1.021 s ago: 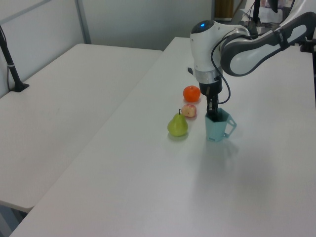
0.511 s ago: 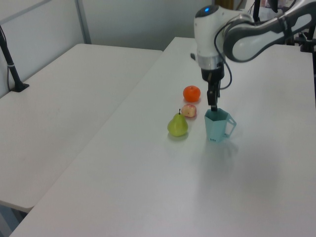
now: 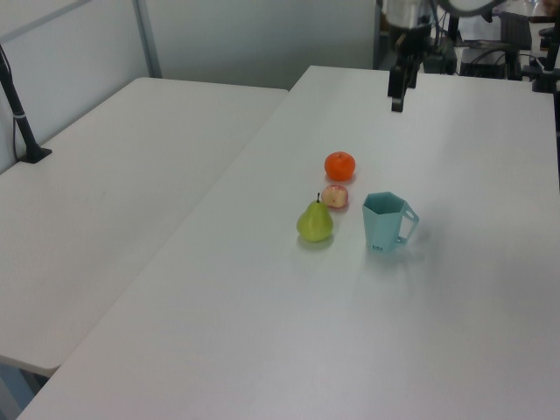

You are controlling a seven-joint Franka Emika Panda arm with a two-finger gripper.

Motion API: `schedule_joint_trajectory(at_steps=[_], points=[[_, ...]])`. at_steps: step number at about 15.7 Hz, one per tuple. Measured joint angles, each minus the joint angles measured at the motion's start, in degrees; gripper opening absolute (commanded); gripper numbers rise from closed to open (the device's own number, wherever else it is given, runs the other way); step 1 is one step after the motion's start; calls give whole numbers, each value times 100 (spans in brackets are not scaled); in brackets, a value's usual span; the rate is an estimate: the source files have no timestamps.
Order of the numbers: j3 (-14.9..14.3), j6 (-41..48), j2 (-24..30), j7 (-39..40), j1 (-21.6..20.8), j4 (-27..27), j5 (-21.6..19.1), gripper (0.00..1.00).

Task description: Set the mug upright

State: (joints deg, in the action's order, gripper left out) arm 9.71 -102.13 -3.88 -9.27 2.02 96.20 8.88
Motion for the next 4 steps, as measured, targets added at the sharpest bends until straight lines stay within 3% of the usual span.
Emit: schedule_joint_trajectory(at_steps=[4], points=[[-132,413,286,348,161,-50,-361,100]])
